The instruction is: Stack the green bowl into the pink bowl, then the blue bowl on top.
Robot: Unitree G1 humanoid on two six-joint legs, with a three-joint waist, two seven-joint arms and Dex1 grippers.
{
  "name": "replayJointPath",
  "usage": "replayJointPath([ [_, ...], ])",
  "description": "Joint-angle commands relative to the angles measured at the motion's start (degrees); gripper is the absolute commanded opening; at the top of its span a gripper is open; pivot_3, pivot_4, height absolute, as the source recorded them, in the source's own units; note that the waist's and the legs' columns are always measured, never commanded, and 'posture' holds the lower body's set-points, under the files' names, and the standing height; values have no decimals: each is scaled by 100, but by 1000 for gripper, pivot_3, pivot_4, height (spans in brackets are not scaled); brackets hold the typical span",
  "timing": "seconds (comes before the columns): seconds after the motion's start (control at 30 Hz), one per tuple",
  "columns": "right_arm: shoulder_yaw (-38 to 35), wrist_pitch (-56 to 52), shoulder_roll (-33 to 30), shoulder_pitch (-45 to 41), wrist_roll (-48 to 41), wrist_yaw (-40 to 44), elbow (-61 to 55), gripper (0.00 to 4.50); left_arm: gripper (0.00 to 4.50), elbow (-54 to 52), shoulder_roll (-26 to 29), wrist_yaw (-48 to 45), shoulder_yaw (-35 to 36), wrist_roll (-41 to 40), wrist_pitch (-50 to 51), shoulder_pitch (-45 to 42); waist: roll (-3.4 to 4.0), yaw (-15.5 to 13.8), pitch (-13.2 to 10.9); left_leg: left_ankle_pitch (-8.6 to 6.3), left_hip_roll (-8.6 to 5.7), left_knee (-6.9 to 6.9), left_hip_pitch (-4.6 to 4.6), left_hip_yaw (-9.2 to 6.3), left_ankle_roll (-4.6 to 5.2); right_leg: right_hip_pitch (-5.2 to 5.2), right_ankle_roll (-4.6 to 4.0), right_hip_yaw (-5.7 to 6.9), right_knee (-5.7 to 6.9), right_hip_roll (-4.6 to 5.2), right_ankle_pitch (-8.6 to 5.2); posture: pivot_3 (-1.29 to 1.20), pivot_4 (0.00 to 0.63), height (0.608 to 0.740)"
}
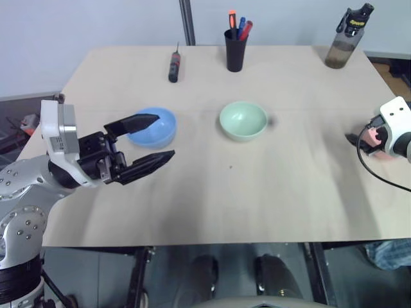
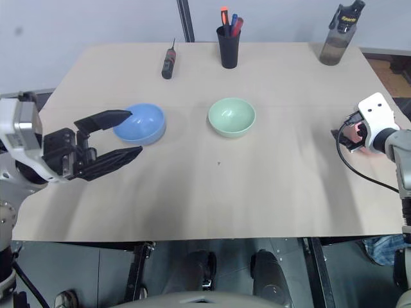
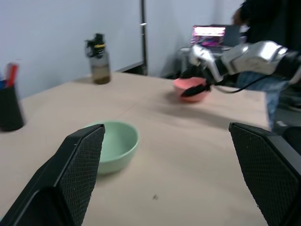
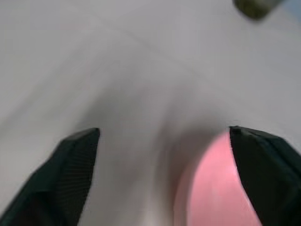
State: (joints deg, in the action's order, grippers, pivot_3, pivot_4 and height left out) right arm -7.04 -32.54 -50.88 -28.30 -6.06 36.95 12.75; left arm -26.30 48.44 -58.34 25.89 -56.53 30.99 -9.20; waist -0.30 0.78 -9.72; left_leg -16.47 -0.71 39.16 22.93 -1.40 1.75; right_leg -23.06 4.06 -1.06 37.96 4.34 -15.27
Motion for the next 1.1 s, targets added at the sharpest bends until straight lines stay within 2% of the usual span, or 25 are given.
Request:
replayJointPath([
  [0.03, -34, -105, 85, -122, 83, -192, 209, 4399, 4500, -36, 44, -116, -147, -134, 11, -243, -1, 9, 0, 0, 1, 0, -1, 0, 0, 0, 0, -1, 0, -4, 0, 0, 150, 740],
  [0.17, 38, 92, 262, -336, 262, -449, 777, 4399, 4500, -27, -33, -95, -471, 20, -25, -518, -1, 12, 1, 0, 2, 2, -5, 3, 0, 2, 0, -5, 2, -10, 0, 0, 150, 740],
  [0.2, 74, 136, 272, -377, 294, -443, 847, 3868, 4500, -26, -48, -72, -511, 33, -27, -557, -1, 13, 0, 0, 2, 2, -5, 4, -1, 2, 0, -6, 3, -10, 0, 0, 150, 740],
  [0.23, 95, 147, 285, -419, 302, -447, 887, 3600, 4500, -36, -59, -55, -530, 36, -25, -573, 0, 14, 0, 0, 2, 2, -5, 7, 0, 1, 0, -10, 3, -10, 0, 0, 150, 740],
  [0.43, 195, 293, 294, -526, 429, -433, 1048, 840, 4500, -95, -117, 34, -483, 56, -59, -459, -1, 18, 0, 0, 6, 1, -4, 6, -1, -1, 0, -11, 2, -13, 0, 0, 150, 740],
  [0.53, 226, 357, 303, -544, 464, -396, 974, 111, 4500, -101, -151, 109, -454, 64, -68, -427, -1, 12, 0, 0, 6, 2, -4, 6, 0, 0, 0, -10, 2, -13, 0, 0, 150, 740],
  [0.6, 339, 454, 269, -449, 444, -163, 623, 111, 4500, -107, -175, 175, -411, 105, -94, -359, -1, 11, 0, 0, 6, 2, -3, 6, 0, -1, 0, -11, 2, -12, 0, 0, 150, 740],
  [0.7, 510, 417, 333, -129, 2, 590, -560, 111, 4500, -108, -191, 251, -305, 214, -152, -170, 0, 25, 1, 0, 8, 1, -3, 6, -1, -2, 0, -11, 2, -13, 0, 0, 150, 740],
  [0.8, 704, 184, 518, 163, -400, 1007, -1665, 111, 4500, -107, -210, 312, -222, 270, -213, -38, 0, 37, 0, 0, 22, 0, -4, 6, -1, -3, 0, -13, 2, -23, 0, 0, 150, 740],
  [0.97, 1431, -326, 864, 471, -561, 1113, -3076, 111, 4500, -184, -218, 423, -96, 274, -236, 94, -3, -16, 2, -1, 19, 6, -3, -2, 0, 0, 0, -7, 2, -19, 0, 0, 150, 740],
  [1.1, 1791, -725, 1056, 561, -704, 1150, -3565, 111, 4500, -239, -204, 489, -45, 263, -232, 175, -3, -23, 1, 0, 14, 7, -1, -6, -1, 1, 0, -3, 1, -15, 0, 0, 150, 740],
])
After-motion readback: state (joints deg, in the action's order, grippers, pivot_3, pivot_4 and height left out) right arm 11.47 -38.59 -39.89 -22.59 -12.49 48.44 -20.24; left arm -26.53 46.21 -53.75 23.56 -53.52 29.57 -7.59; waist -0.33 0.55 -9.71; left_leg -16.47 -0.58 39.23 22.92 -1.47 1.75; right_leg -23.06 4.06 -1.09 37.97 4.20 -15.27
